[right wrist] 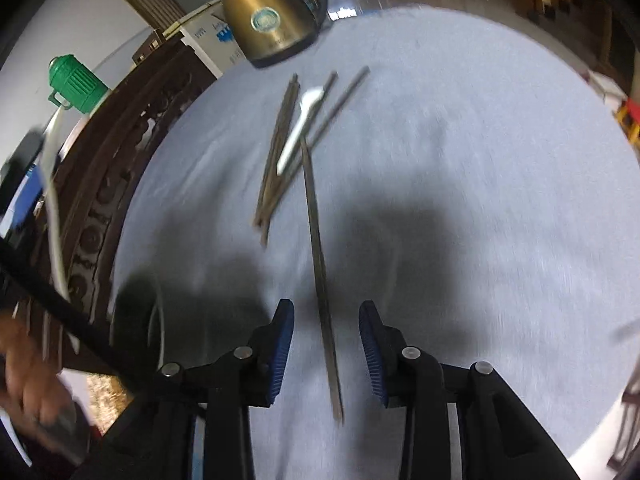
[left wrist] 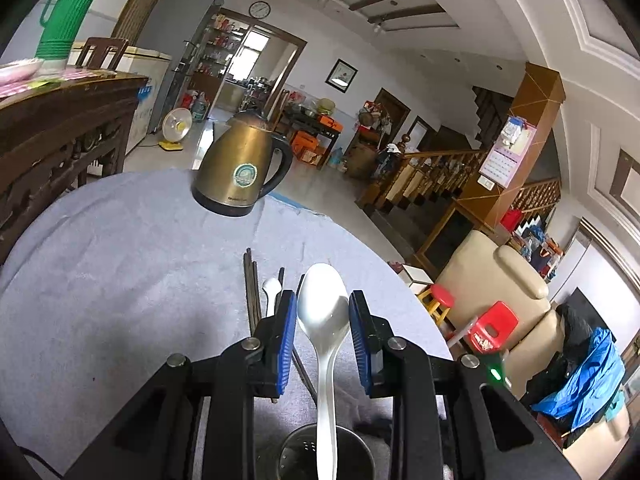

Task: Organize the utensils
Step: 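Lower the spoon into the holder cup and open the left tool while the right carries the chopstick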

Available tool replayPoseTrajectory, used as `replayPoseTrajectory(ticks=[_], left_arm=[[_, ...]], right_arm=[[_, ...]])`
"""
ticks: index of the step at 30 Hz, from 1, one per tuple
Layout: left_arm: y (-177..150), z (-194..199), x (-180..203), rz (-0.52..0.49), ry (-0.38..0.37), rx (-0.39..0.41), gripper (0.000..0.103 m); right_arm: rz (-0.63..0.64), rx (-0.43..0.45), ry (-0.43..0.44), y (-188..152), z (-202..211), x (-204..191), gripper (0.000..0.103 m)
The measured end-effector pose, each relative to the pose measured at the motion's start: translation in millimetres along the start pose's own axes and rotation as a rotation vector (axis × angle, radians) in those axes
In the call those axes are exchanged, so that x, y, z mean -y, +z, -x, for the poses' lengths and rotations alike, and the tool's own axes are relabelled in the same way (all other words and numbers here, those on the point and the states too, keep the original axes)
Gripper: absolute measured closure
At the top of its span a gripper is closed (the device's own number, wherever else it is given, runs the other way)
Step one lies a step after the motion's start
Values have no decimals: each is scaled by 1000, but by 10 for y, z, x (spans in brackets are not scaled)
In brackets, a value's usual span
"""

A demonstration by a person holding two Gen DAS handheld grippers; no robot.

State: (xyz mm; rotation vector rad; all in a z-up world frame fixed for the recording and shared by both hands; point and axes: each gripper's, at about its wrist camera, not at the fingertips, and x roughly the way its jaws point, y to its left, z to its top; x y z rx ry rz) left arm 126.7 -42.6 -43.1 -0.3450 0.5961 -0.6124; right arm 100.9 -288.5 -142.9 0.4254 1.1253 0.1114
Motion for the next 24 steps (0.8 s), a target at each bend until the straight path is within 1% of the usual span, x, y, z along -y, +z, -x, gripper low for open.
replayPoseTrajectory(ticks=[1,4,5,6,8,11,12,13,14,15,16,17,20,21,24], left_arm=[[-4,0,-8,2,3,1,75],[-25,-9,-23,6,8,-2,75],[-34,-15,-28,8,10,-2,75],[-44,-32,-40,18,9,-7,75],[-65,-67,-58,30,4,-17,75],[-103,-128,-60,23,11,-30,75],[-120,-150,-61,18,15,-37,75],[-134,-160,-63,13,18,-40,75],[-149,-168,-65,7,22,-42,75],[-170,-177,-66,-2,30,-46,75],[-181,-183,-71,-6,33,-50,75],[-196,-186,-76,-8,37,-54,75],[-247,-174,-94,-11,46,-55,75],[-265,-156,-91,-15,49,-49,75],[-317,-130,-72,-17,45,-36,75]], right_arm=[[24,10,-13,146,-70,-42,66],[51,-21,-21,515,-304,-119,65],[69,-41,-18,658,-391,-161,64],[91,-67,-30,756,-456,-209,61],[117,-89,-73,906,-594,-277,60],[144,-157,-114,1035,-847,-327,60],[154,-179,-121,1049,-918,-339,62],[162,-190,-127,1053,-958,-345,71],[172,-201,-150,1040,-1012,-345,75],[189,-174,-165,1038,-996,-353,90],[189,-183,-162,1037,-1013,-345,96],[176,-181,-153,1031,-997,-314,97],[145,-126,-138,1000,-821,-198,97],[129,-89,-113,974,-677,-146,97],[94,2,-85,901,-277,-29,97]])
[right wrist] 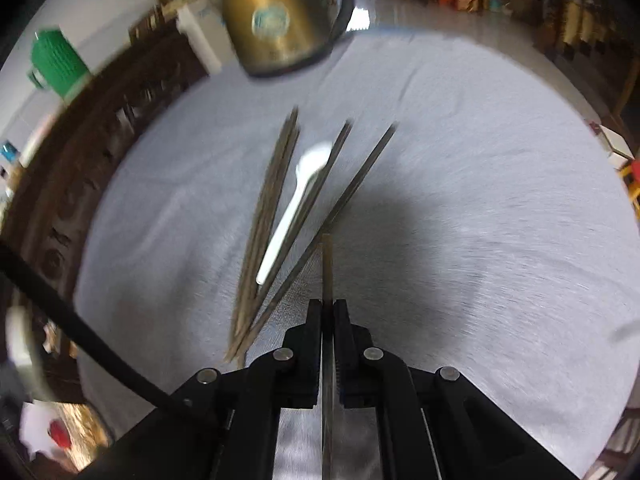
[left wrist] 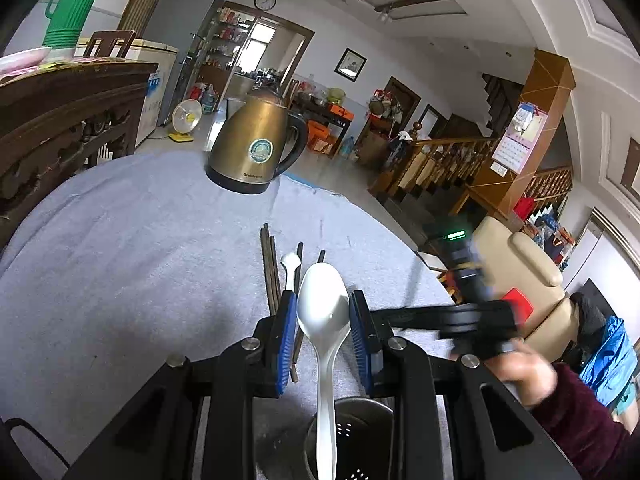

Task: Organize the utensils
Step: 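Lower the spoon into the holder cup and open the left tool while the right carries the chopstick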

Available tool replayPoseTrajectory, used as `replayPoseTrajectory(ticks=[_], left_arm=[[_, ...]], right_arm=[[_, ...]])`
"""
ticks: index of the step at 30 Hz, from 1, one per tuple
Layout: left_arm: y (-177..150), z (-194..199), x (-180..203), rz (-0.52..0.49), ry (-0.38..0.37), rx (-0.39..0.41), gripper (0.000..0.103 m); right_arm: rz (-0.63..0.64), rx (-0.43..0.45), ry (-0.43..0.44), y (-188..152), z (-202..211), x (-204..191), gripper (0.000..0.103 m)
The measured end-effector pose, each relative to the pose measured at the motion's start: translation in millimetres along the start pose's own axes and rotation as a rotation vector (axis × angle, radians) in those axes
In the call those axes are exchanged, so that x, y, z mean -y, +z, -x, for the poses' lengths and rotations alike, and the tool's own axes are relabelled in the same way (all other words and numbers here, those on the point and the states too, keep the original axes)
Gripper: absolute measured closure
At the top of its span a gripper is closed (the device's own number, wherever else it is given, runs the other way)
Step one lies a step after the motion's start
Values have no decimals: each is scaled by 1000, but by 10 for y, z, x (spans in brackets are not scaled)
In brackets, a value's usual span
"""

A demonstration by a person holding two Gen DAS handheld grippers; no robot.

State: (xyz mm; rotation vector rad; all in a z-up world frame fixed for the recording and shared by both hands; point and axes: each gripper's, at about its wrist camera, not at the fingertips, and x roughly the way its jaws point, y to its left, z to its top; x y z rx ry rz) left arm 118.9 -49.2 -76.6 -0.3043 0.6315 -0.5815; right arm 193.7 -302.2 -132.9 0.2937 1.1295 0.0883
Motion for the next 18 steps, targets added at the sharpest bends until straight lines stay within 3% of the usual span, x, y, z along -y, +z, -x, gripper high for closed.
replayPoseTrajectory(ticks=[9,15,18], left_arm=[[-291,153,35,-19,57,42,75],[-355,319,97,-25,73,62,75],[-332,403,132,-38,70,84,75]], right_arm=[[-20,422,80,-601,1505,-125,97],[-13,679,84,-839,2209,-426,97],[-3,761,99,-836,2473,-581,97]])
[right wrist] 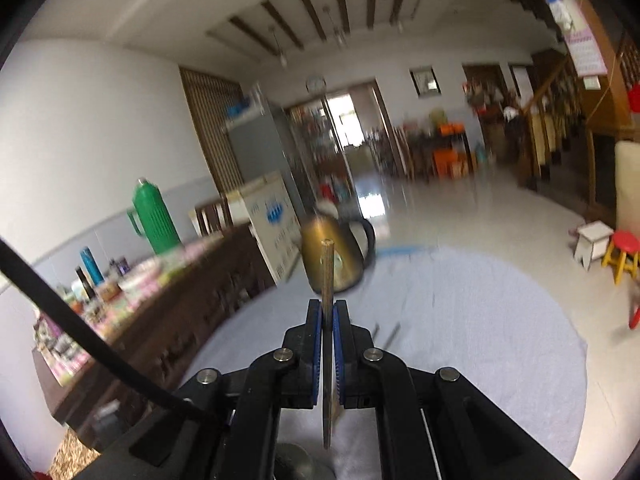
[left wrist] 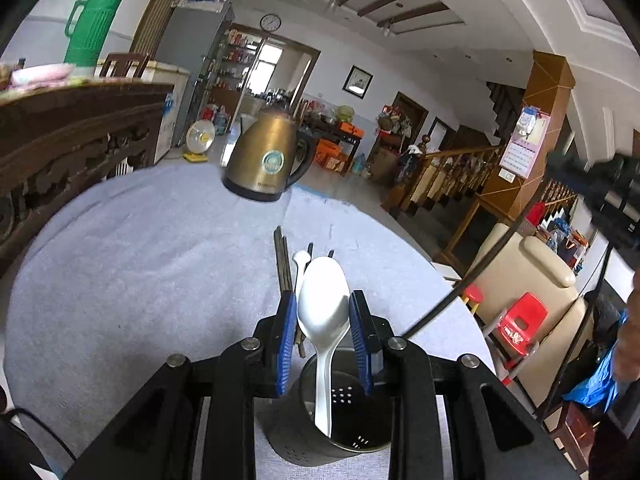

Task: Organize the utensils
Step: 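Lower the spoon into the holder cup and open the left tool while the right carries the chopstick, then lower the chopstick into the holder cup and open the right tool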

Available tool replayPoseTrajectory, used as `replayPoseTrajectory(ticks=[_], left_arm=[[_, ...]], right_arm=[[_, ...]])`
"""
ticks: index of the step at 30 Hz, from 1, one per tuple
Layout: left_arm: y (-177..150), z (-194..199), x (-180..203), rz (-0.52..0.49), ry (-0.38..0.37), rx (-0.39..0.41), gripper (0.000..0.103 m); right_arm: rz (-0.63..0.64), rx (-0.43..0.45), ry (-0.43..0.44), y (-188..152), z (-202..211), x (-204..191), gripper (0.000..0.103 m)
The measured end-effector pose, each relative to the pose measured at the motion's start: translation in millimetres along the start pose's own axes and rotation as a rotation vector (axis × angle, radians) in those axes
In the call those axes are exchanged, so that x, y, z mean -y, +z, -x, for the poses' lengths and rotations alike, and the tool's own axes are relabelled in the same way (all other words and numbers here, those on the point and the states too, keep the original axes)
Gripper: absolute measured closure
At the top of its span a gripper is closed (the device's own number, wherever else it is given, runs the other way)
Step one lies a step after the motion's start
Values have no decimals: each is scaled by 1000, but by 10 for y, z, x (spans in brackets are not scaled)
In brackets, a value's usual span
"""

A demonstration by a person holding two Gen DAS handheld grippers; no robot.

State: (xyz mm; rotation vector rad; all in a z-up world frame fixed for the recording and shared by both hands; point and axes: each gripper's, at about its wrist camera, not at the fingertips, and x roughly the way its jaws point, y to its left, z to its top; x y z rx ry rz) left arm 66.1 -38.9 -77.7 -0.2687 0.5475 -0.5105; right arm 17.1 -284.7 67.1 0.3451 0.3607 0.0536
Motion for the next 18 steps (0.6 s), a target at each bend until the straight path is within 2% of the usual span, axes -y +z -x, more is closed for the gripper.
replayPoseTrajectory(ticks=[3,5,11,17,18], left_arm=[[16,53,16,-5,5,13,75],[-15,37,1,-3,16,4,75],[-137,5,15,-5,27,-30,75],[-108,102,159,-119,95,-19,74],[-91,118,197,-145,110,-21,72]], right_arm=[[16,38,29,130,130,-169,97],[46,34,35,121,148,-299,97],[85,-118,31,-297,-196,-435,97],[28,-255,9,-598,-362,-238,96],[15,-268,9,-631,-362,-203,93]])
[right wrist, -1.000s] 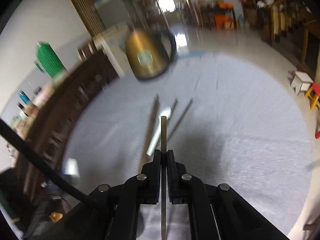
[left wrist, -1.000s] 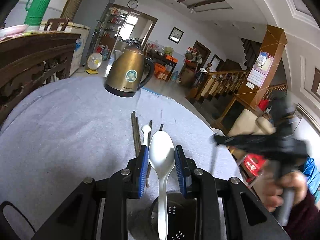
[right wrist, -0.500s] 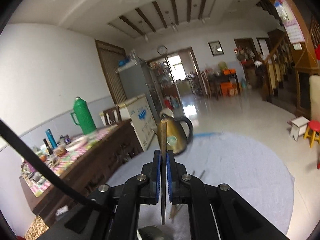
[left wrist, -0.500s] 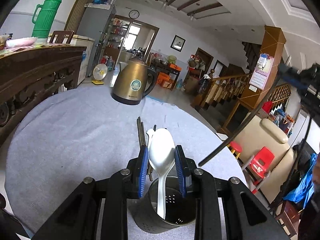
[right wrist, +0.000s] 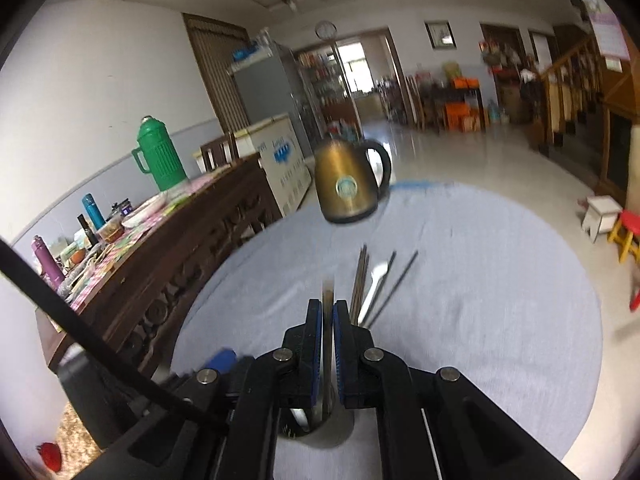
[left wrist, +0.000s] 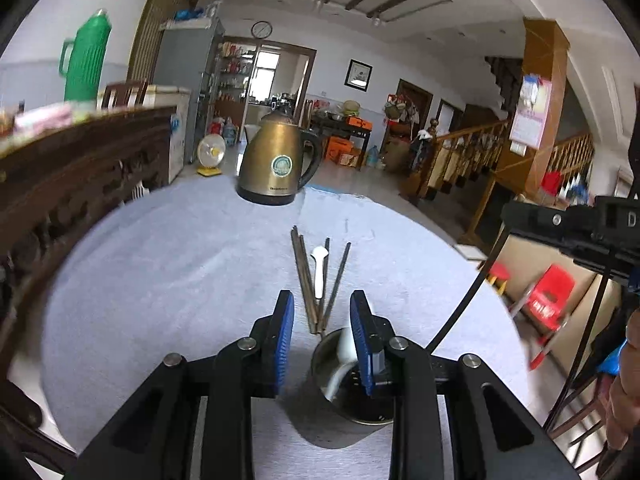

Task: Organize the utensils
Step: 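Lower the chopstick into the holder cup and open the right tool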

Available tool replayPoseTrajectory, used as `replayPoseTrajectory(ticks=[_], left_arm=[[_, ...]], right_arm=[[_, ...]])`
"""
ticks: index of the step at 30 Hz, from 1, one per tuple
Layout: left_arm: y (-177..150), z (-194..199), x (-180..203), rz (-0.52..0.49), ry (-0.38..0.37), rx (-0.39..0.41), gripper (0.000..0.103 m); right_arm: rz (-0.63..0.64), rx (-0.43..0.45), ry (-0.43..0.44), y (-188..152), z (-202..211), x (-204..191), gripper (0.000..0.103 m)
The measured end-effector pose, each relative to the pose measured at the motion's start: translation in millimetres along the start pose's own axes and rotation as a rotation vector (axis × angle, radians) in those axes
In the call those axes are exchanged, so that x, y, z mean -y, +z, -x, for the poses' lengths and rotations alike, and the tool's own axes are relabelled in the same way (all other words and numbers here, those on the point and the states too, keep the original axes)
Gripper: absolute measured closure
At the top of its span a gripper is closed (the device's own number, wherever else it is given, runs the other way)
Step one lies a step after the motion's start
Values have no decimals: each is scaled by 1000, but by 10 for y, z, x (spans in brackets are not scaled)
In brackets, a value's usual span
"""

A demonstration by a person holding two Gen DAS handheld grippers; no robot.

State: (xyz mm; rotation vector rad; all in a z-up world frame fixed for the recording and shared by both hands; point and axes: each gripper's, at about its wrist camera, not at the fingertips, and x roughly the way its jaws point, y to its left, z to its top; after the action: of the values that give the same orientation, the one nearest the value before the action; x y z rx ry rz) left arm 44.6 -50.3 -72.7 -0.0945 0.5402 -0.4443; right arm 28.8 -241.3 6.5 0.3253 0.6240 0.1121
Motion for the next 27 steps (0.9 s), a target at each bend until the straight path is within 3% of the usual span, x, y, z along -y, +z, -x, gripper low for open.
replayPoseTrajectory(ticks=[2,4,7,15,27], left_arm=[[15,33,37,-33,33,0,61],[27,100,78,-64,66,11,50],[42,171,110,-93,103,5,46],[143,212,115,-154,210,-23,46],[281,215,-92,-155,332,-52,45]], right_arm=[[-29,-3,6,-58,83,127,90],[-70,1,21,-106,161,253,80],[-130,42,29,-63,304,372,74],[-202,94,-4,-23,500,574,74],[-245,53,-35,-61,372,733,74]])
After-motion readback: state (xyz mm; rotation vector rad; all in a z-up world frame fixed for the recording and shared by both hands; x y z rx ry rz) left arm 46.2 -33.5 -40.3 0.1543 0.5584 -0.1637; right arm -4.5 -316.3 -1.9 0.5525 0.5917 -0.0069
